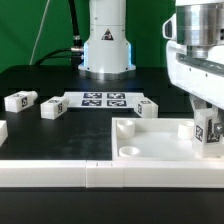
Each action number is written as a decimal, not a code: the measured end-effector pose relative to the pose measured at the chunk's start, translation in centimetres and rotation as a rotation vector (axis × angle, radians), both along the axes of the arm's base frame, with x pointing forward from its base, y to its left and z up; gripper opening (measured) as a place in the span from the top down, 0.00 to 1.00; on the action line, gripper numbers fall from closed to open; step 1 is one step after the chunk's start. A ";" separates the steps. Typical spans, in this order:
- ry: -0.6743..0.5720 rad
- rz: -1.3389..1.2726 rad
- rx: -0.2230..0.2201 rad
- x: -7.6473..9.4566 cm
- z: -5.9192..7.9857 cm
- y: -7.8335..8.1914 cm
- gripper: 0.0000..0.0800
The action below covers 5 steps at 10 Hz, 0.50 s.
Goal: Assemble one leg
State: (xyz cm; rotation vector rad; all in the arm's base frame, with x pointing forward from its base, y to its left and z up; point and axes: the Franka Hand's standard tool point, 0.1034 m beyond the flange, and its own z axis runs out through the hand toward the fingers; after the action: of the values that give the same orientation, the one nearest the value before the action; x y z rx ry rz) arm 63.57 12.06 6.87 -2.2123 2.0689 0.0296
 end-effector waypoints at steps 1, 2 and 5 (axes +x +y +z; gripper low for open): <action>0.008 -0.089 0.011 0.0 0.0 0.1 0.64; 0.017 -0.207 0.016 0.0 0.0 0.2 0.64; 0.026 -0.385 0.009 0.1 0.0 -0.2 0.64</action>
Offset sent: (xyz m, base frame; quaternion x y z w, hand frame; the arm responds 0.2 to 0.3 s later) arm -0.0037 -0.0016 -0.0053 -0.0087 0.0169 0.2782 0.9603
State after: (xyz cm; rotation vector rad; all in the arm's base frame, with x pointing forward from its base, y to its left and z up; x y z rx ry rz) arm 63.66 11.86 6.89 -1.7797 2.4629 0.0351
